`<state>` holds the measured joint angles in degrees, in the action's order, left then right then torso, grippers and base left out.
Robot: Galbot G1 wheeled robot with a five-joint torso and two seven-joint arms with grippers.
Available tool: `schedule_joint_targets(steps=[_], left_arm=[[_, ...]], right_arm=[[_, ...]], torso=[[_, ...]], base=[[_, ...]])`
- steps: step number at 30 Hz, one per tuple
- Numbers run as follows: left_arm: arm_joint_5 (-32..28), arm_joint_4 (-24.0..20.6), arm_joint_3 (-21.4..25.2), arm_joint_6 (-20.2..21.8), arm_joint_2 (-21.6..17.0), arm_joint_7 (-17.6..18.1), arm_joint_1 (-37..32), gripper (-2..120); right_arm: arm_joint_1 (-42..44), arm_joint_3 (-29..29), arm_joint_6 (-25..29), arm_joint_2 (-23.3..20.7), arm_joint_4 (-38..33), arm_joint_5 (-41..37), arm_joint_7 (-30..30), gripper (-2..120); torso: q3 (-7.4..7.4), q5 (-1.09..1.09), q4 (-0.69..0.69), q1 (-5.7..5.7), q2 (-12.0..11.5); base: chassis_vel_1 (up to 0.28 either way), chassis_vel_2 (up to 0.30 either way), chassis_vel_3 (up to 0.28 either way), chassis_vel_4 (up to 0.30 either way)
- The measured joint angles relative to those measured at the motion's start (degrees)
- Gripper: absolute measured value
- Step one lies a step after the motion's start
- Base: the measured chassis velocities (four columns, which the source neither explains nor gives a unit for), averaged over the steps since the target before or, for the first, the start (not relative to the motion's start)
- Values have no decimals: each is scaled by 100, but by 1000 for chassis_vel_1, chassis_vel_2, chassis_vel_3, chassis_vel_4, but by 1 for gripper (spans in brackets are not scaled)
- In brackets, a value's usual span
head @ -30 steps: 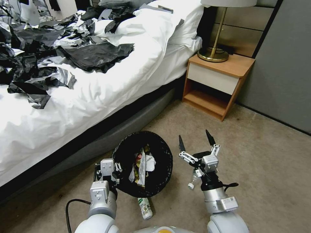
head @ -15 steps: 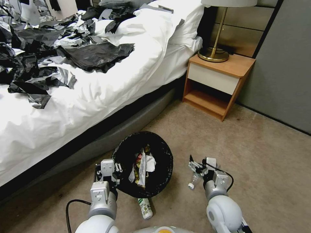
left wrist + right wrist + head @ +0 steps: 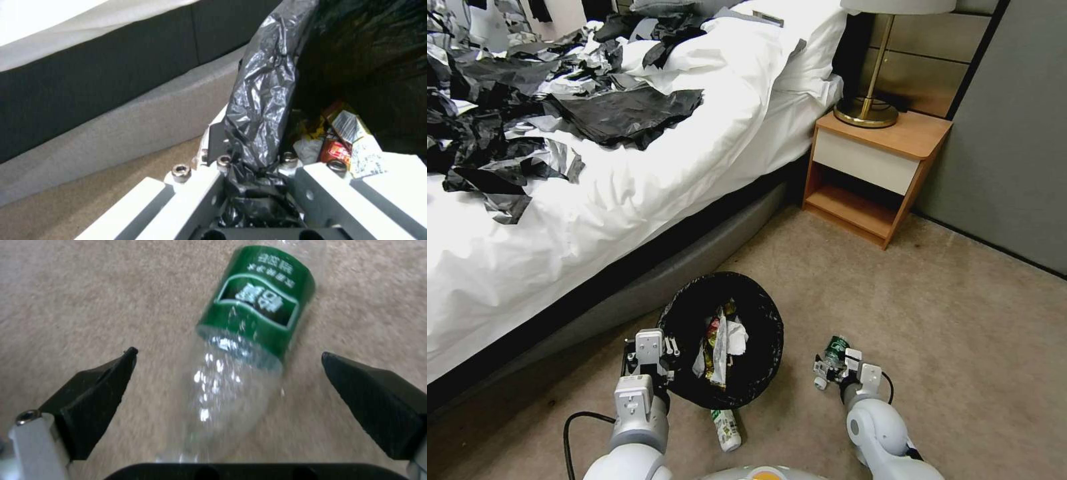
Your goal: Pick up the trash bin, then pick up the garbage from the floor and place it into the trash bin.
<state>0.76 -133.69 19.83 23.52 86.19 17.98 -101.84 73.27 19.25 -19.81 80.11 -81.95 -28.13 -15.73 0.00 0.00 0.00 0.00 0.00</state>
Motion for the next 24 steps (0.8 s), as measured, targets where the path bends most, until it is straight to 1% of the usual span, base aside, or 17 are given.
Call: schedule_joint_targets(steps=[4, 5, 7, 8, 11, 12, 14, 15, 16, 17, 18, 21, 22, 23, 24], left_arm=[[2, -15, 5, -2, -1, 0, -15, 0], [11, -18, 8, -9, 0, 0, -25, 0], [45, -18, -11, -23, 19, 0, -45, 0], [45, -18, -11, -23, 19, 0, -45, 0], [66, -18, -16, -39, 26, 0, -63, 0], [66, -18, -16, -39, 26, 0, -63, 0], [67, -18, -15, -41, 26, 0, -54, 0], [67, -18, -15, -41, 26, 0, -54, 0], [71, -16, -24, -43, 28, 0, -46, 0], [75, -12, -38, -45, 32, 0, -44, 0], [75, -12, -38, -45, 32, 0, -44, 0], [80, -7, -52, -51, 29, -2, -41, 0], [80, -7, -52, -51, 29, -2, -41, 0], [79, -7, -49, -55, 24, -2, -41, 0], [77, -10, -43, -56, 18, -2, -42, 0]], right_arm=[[-129, -3, 54, 19, 181, 9, 65, 100], [-254, -11, 136, 35, 362, 29, 158, 100], [-447, -11, 310, 70, 665, 133, 292, 96], [-447, -11, 310, 70, 665, 133, 292, 96], [-457, -10, 433, 73, 729, 246, 360, 83], [-457, -10, 433, 73, 729, 246, 360, 83], [-380, -10, 458, 64, 646, 267, 363, 71], [-380, -10, 458, 64, 646, 267, 363, 71], [-337, -6, 472, 63, 601, 279, 363, 64], [-313, -3, 491, 64, 592, 293, 363, 60], [-313, -3, 491, 64, 592, 293, 363, 60], [-278, 13, 567, 67, 610, 369, 363, 47], [-278, 13, 567, 67, 610, 369, 363, 47], [-268, 17, 594, 67, 617, 394, 363, 41], [-262, 22, 615, 66, 623, 419, 363, 38]], torso=[[0, 0, 0, 0, 0], [0, 0, 0, 0, 0], [0, 0, 0, 0, 0], [0, 0, 0, 0, 0], [0, 0, 0, 0, 0], [0, 0, 0, 0, 0], [0, 0, -1, 0, 0], [0, 0, -1, 0, 0], [0, 0, 0, 0, 0], [0, 0, -1, 0, 0], [0, 0, -1, 0, 0], [0, 0, 0, 0, 0], [0, 0, 0, 0, 0], [0, 0, 0, 0, 0], [0, 0, 0, 0, 0]], base=[[0, 0, 0, 0], [0, 0, 0, 0], [0, 0, 0, 0], [0, 0, 0, 0], [0, 0, 0, 0], [0, 0, 0, 0], [0, 0, 0, 0], [0, 0, 0, 0], [0, 0, 0, 0], [0, 0, 0, 0], [0, 0, 0, 0], [0, 0, 0, 0], [0, 0, 0, 0], [0, 0, 0, 0], [0, 0, 0, 0]])
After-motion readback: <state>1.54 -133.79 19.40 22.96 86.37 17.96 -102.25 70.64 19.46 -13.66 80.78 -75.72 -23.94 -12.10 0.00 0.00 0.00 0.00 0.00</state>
